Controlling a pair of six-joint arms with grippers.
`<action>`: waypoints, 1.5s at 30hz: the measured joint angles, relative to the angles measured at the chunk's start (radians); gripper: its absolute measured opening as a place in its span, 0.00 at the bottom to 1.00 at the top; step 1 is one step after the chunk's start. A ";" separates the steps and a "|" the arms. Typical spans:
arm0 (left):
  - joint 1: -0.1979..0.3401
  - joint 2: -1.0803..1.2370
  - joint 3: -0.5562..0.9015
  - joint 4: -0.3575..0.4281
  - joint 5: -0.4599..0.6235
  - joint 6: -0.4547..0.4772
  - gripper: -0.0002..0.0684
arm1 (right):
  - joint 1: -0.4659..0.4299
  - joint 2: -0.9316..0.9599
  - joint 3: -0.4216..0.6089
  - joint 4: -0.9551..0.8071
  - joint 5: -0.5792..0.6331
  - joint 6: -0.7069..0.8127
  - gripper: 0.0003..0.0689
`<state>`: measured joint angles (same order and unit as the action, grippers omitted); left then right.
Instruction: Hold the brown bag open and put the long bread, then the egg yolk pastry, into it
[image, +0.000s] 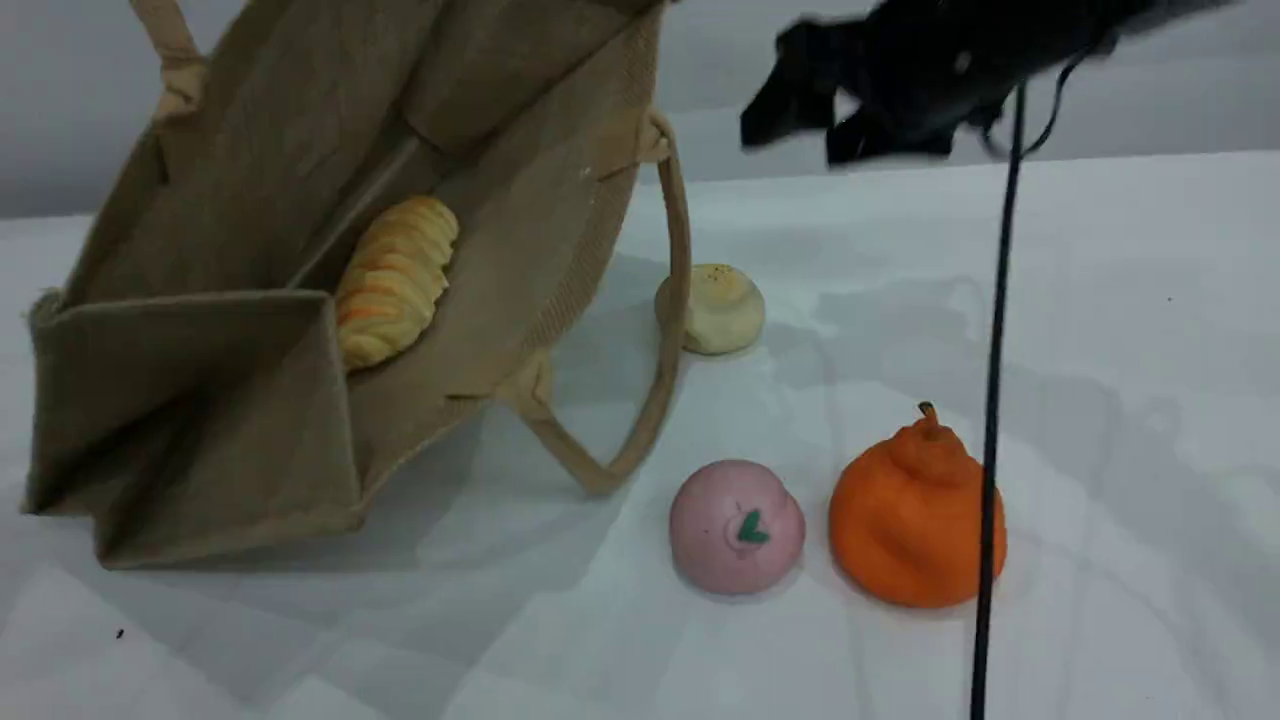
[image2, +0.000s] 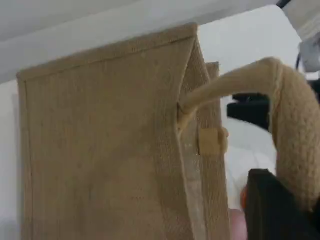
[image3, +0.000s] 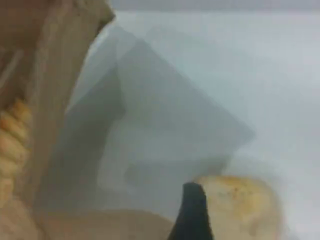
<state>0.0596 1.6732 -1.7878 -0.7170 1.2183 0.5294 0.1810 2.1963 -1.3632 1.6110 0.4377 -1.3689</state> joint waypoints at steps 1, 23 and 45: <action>0.000 0.000 0.000 0.001 0.000 -0.013 0.12 | 0.000 0.026 -0.007 0.036 0.016 -0.025 0.75; -0.003 0.001 0.000 -0.024 0.003 -0.071 0.12 | 0.077 0.231 -0.154 0.136 -0.056 -0.138 0.75; -0.003 0.001 0.000 -0.052 0.002 -0.048 0.12 | 0.078 0.294 -0.160 0.132 -0.029 -0.131 0.14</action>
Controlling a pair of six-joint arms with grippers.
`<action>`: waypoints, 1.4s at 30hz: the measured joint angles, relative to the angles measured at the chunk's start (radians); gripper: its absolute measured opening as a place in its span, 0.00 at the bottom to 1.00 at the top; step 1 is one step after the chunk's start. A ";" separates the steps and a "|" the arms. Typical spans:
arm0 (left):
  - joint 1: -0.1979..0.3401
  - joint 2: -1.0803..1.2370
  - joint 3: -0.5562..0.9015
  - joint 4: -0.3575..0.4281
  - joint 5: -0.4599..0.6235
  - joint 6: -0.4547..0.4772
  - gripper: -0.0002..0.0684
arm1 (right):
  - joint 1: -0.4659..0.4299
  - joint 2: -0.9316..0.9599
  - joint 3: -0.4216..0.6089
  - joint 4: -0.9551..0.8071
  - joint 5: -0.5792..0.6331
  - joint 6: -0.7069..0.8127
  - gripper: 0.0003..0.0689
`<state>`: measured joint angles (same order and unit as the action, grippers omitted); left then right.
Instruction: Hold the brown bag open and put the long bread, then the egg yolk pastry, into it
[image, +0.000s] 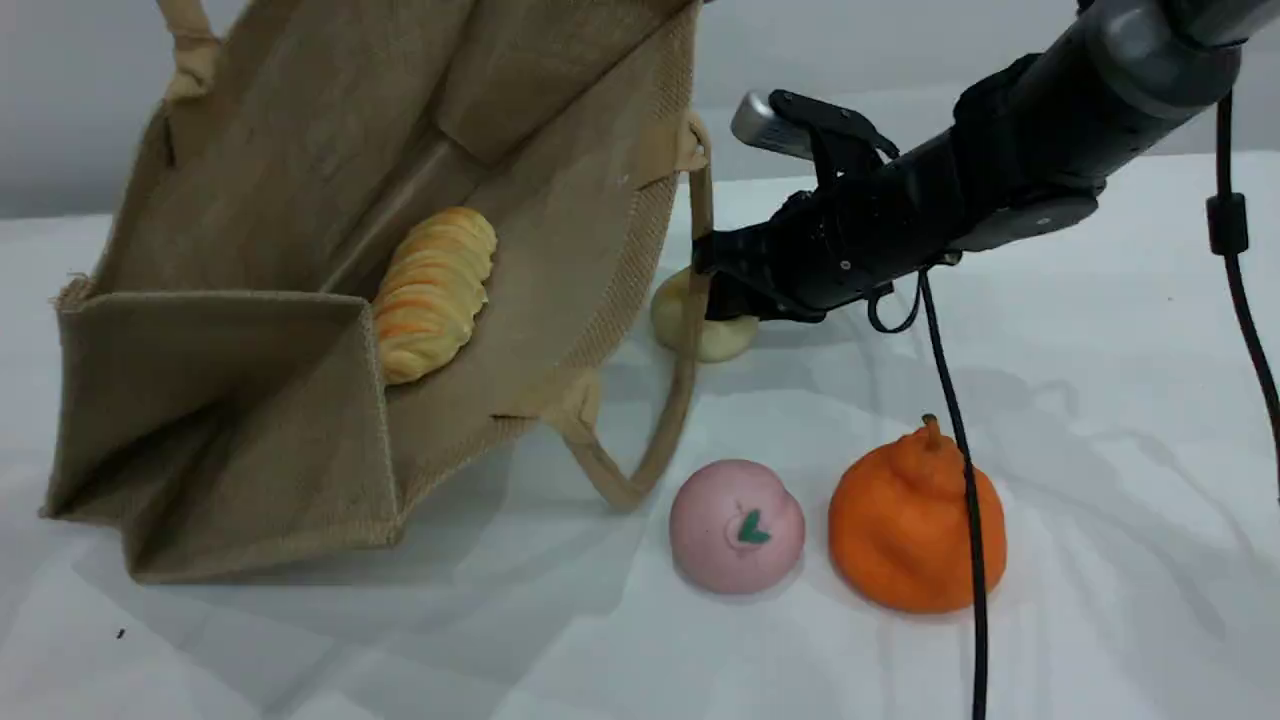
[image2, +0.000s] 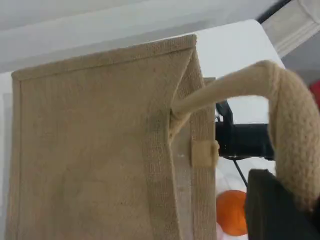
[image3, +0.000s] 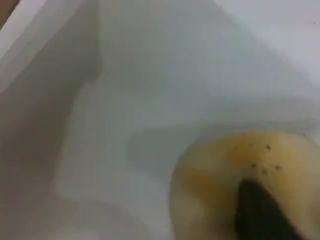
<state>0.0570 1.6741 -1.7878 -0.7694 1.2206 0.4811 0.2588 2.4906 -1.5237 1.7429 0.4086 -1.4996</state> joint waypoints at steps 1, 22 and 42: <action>0.000 0.000 0.000 0.000 0.000 0.000 0.12 | 0.000 -0.006 0.001 -0.002 -0.010 0.002 0.14; -0.032 0.000 0.000 0.012 0.001 0.024 0.12 | -0.282 -0.388 0.215 -0.342 0.168 0.243 0.11; -0.128 0.000 0.000 0.012 0.000 0.094 0.12 | 0.022 -0.606 0.219 -0.364 0.452 0.277 0.11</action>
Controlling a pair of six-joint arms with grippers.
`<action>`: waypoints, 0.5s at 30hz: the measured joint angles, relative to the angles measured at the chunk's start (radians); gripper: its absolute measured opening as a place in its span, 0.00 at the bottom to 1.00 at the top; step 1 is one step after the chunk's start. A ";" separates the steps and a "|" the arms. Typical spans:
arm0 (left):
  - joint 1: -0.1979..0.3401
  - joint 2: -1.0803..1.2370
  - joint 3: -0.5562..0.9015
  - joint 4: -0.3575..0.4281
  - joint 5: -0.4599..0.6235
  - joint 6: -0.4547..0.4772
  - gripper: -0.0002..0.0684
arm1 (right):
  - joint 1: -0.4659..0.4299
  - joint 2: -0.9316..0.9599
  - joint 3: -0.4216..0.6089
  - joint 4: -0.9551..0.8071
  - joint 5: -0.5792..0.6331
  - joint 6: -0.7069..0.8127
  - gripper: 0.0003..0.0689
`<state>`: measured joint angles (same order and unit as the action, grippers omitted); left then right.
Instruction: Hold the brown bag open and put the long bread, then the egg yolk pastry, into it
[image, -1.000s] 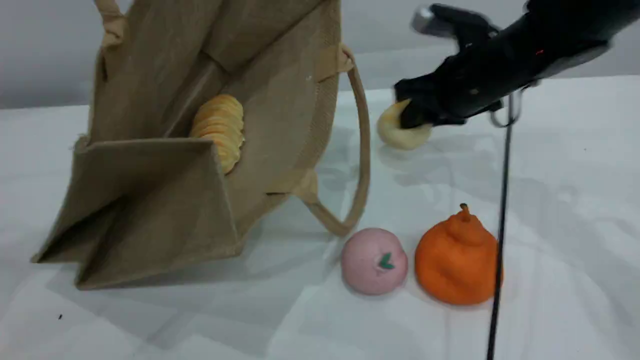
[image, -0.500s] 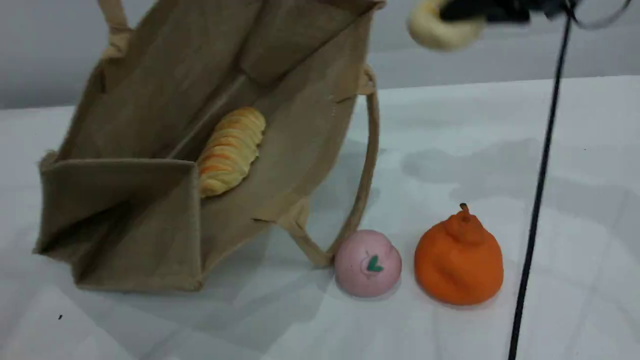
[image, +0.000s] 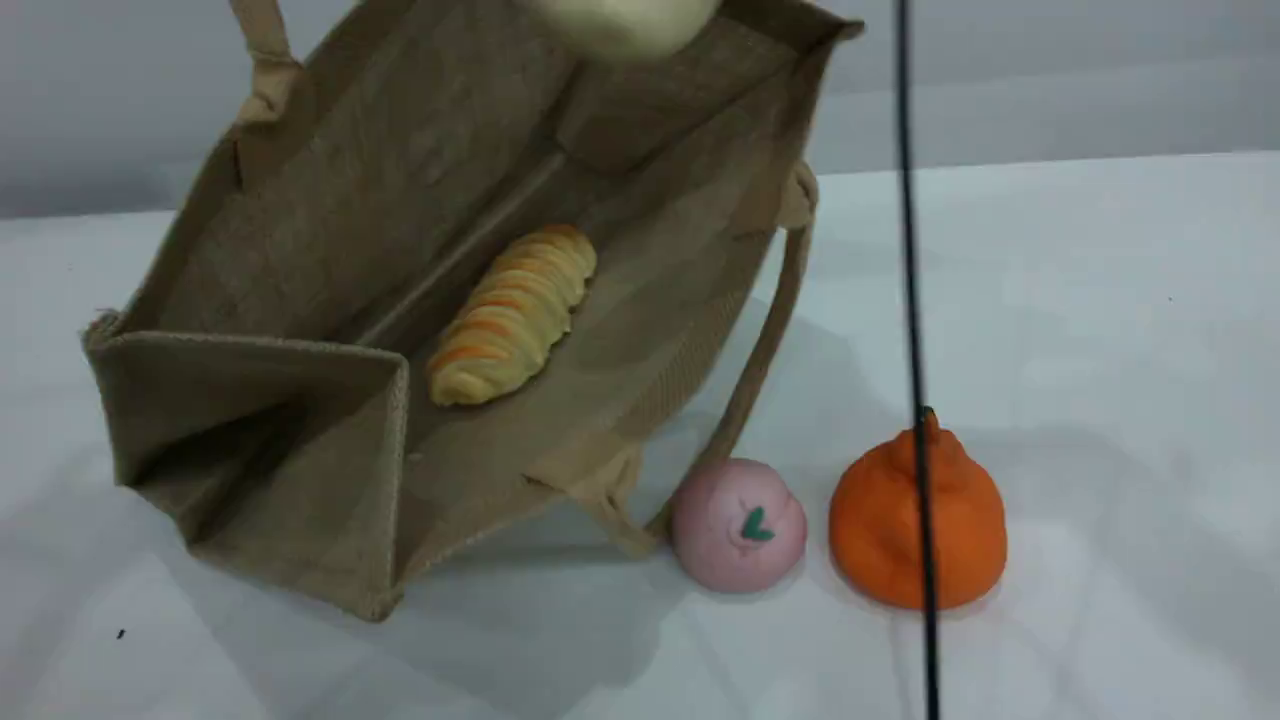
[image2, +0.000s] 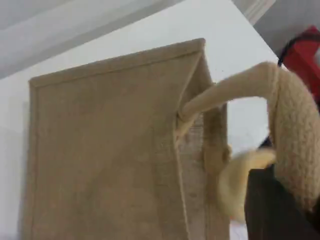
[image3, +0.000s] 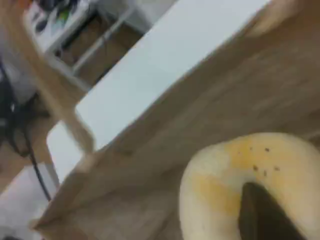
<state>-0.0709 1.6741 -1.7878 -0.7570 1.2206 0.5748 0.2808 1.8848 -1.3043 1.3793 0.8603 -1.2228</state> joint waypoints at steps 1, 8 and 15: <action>-0.001 0.000 0.000 0.000 0.000 0.000 0.12 | 0.027 0.001 0.000 0.001 -0.027 0.000 0.11; -0.001 0.000 0.000 0.000 0.000 -0.001 0.12 | 0.171 0.018 0.000 0.024 -0.234 0.019 0.11; -0.001 0.000 0.000 -0.002 0.000 -0.002 0.12 | 0.200 0.136 0.000 0.110 -0.340 0.005 0.11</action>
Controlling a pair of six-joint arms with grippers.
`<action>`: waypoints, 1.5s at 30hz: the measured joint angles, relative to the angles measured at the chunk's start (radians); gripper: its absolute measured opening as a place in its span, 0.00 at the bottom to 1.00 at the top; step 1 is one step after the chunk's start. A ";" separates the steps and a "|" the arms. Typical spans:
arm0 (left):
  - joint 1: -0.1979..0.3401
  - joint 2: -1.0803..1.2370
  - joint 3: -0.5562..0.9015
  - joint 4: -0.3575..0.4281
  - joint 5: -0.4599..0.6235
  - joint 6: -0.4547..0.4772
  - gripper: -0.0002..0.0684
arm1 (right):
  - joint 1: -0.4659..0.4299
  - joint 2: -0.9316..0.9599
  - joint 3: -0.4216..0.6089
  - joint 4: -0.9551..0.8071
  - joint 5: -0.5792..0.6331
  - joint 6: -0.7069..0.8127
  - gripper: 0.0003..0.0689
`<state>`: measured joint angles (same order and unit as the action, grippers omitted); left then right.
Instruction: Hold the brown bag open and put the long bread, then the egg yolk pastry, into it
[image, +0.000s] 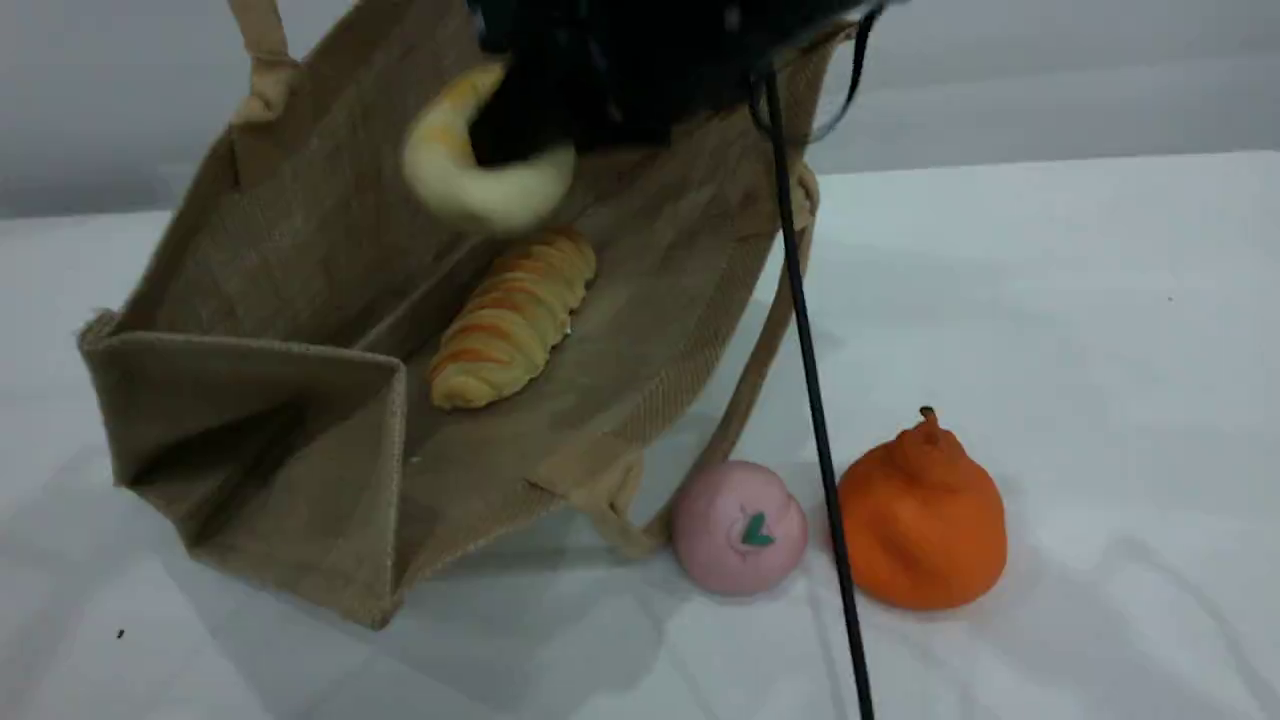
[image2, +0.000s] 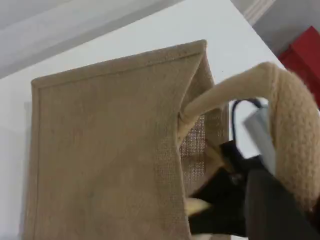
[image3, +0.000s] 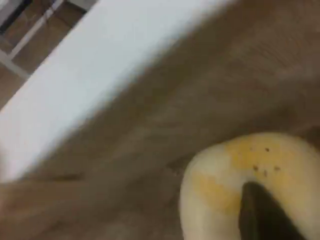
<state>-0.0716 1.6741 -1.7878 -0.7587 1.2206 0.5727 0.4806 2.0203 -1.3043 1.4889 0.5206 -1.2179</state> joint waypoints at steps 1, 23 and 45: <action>0.000 0.000 0.000 0.000 0.000 0.001 0.12 | 0.000 0.020 0.000 0.023 -0.006 -0.010 0.11; 0.000 0.030 0.000 -0.005 0.001 0.017 0.12 | 0.018 0.020 0.000 0.129 -0.007 -0.152 0.70; -0.081 0.194 0.000 -0.001 -0.003 0.049 0.12 | -0.211 -0.584 0.000 -0.411 0.106 0.298 0.70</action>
<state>-0.1526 1.8684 -1.7878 -0.7595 1.2177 0.6218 0.2696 1.4361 -1.3041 1.0783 0.6266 -0.9196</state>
